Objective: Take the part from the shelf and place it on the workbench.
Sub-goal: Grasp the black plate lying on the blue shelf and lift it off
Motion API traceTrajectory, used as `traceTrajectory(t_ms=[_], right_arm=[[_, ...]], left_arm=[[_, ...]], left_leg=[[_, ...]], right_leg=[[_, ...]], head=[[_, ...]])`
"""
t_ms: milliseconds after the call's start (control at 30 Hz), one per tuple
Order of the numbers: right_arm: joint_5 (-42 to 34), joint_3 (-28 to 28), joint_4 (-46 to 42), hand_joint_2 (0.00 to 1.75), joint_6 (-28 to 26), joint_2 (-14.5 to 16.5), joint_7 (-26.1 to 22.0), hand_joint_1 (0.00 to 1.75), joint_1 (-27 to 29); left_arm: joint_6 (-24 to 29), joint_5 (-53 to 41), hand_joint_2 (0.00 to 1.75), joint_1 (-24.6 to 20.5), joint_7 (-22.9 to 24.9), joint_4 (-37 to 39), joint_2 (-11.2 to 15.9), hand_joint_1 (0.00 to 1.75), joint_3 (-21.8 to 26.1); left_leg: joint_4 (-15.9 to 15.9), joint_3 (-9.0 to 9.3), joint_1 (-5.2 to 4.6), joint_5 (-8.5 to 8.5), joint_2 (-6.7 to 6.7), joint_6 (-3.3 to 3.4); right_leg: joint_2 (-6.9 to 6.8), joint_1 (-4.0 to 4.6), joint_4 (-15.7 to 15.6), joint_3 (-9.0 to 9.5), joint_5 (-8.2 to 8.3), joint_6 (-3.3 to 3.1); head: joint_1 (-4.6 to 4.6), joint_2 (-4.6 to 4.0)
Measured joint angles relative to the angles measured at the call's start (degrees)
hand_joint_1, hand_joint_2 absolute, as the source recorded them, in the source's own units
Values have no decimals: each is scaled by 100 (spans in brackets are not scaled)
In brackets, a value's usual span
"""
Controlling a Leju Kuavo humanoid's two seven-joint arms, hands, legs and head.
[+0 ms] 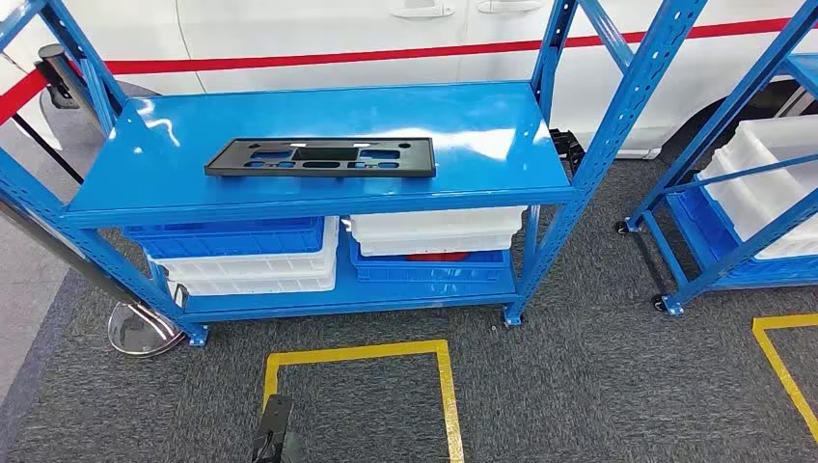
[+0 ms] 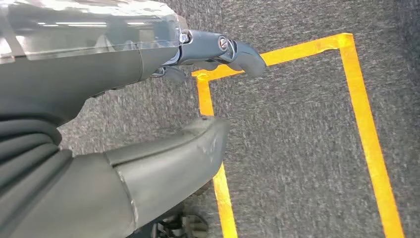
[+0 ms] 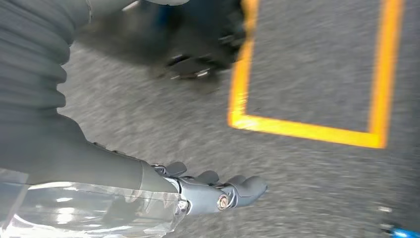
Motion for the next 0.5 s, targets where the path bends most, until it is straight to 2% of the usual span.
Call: traceTrajectory(t_ms=[100, 167, 267, 367, 500], right_arm=[[-794, 406, -368, 175, 211, 262, -16, 0, -89], [-1454, 947, -760, 175, 503, 446, -27, 0, -161], [-2265, 1914, -1516, 175, 1025, 526, -18, 0, -175], [-2623, 2697, -2177, 175, 1340, 535, 20, 0, -174], [-2722, 3319, -2702, 175, 1384, 531, 20, 0, -171]], left_arm=[[-13, -174, 175, -24, 199, 18, -1, 0, -2], [-44, -314, 175, -67, 362, 30, -16, 0, -13], [-220, -495, 175, -146, 609, 37, -50, 0, -66], [-397, -597, 175, -252, 843, 37, -77, 0, -140], [-475, -644, 175, -334, 919, 37, -96, 0, -191]], left_leg=[[0, -1, 0, 5, 3, -7], [0, 0, -3, 10, 4, -10], [0, -2, -5, 16, -1, -10], [1, -3, -5, 18, 2, -10], [1, -3, -5, 20, 1, -9]], right_leg=[[4, 0, 6, -5, 3, -3], [5, -1, 8, -9, 8, -5], [0, -4, 9, -11, 13, -5], [3, -5, 8, -12, 19, -3], [2, -5, 9, -13, 19, -2]], head=[[0, 0], [-1, 0], [4, 0], [4, 0], [4, 0]])
